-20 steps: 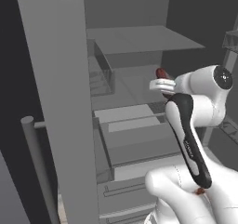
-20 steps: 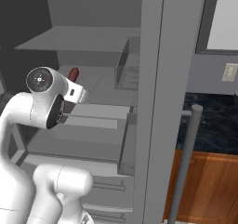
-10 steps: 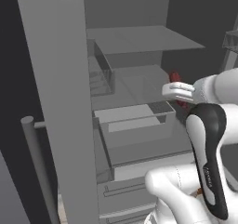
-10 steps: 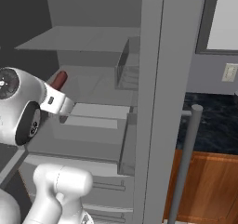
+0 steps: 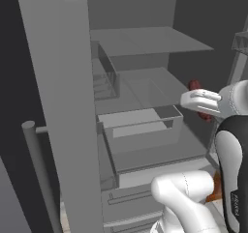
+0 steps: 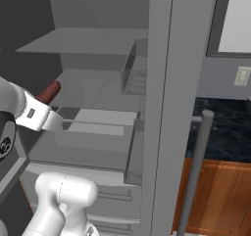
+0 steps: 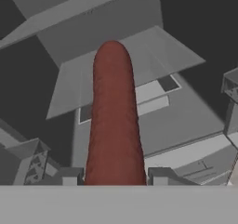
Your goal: Move the hot dog bun to the plate on the dining table and place the condiment next to that plate. Then navigate to the fridge and take the sausage and place it on the plate as well.
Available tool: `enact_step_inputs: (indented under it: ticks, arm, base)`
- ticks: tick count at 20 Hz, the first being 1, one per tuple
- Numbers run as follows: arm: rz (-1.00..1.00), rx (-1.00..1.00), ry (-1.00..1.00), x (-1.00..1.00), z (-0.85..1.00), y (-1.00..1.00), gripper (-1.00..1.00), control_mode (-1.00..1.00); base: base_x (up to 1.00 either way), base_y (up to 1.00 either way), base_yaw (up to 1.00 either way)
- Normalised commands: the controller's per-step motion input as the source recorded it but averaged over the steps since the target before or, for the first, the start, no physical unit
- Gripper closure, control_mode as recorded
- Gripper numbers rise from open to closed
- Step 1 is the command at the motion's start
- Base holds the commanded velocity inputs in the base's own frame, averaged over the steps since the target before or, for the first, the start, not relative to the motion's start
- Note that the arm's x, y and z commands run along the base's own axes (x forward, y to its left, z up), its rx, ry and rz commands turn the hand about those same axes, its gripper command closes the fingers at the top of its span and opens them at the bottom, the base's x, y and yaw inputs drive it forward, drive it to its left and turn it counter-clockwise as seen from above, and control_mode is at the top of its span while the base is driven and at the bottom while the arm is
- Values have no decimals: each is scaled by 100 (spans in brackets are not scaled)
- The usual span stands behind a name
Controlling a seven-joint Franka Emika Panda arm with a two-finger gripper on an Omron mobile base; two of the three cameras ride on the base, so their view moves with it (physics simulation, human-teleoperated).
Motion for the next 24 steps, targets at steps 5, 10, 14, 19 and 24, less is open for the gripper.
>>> enact_step_inputs:
  ticks: [5, 10, 14, 19, 24]
  arm:
    - [0, 0, 1, -5, -1, 2, 100, 100]
    - [0, 0, 0, 0, 0, 0, 100, 100]
    - [0, 0, 0, 0, 0, 0, 100, 100]
    - [0, 0, 0, 0, 0, 0, 100, 100]
    - [0, 0, 0, 0, 0, 0, 100, 100]
  base:
    - [-51, 16, -18]
    - [-82, 26, -52]
    - [-86, 40, -61]
    - [-83, 42, -62]
    - [-77, 38, -66]
